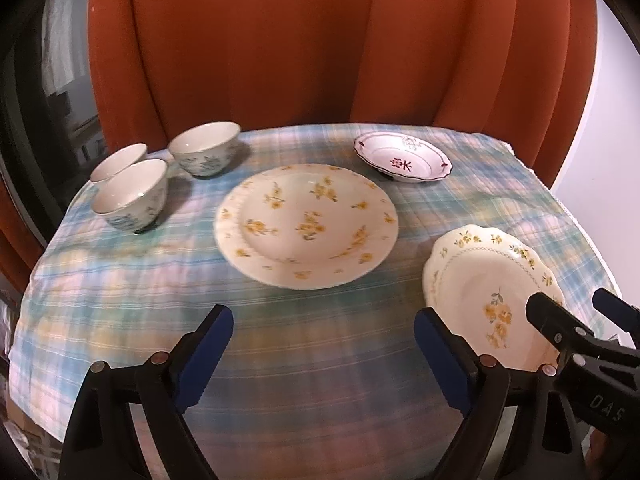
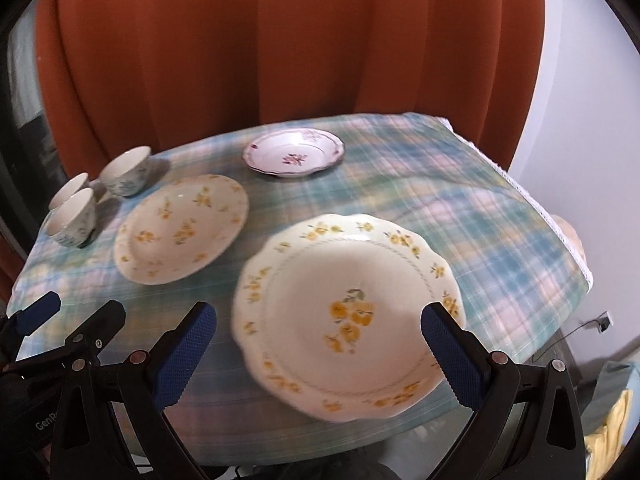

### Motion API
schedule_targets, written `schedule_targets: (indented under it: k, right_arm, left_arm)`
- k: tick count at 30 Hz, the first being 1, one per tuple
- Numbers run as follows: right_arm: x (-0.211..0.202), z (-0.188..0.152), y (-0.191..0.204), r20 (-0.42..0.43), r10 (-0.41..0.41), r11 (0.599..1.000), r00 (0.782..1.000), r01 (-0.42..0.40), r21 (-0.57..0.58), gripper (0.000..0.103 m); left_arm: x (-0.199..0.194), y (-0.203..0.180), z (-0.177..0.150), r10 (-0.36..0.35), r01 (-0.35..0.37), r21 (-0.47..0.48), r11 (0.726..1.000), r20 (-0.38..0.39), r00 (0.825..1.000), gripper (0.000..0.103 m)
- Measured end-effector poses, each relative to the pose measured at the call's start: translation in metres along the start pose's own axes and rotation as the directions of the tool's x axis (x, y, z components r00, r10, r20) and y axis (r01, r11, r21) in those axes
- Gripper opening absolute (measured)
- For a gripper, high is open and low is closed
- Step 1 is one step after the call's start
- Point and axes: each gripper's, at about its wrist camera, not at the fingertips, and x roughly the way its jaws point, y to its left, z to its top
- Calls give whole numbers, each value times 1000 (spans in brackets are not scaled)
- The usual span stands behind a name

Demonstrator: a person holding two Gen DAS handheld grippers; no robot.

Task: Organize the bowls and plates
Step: 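Reach the right gripper to the scalloped yellow-flower plate rim and grasp it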

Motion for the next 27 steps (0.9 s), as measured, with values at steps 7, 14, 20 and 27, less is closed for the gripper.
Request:
schedule_targets:
  k: [7,14,20,27]
  right_arm:
    - [42,12,-50,-78,23,999,997,-24,-21,103]
    - [81,22,-90,-140,80,995,987,-88,-51,99]
    - [114,26,-107,-214,123,988,969,-140,-69,94]
    - [143,28,-110,-291,166,978,942,-194,-70,76]
  left_arm:
    - [32,-47,4,22,-26,-38,999,-90,996,92]
    - [63,-84,4,45,-60,-88,994,-164,985,87]
    - [86,-103,1,50,-79,-116,990,-235,971,77]
    - [101,-111,0,10,-56,-153,987,-284,959,77]
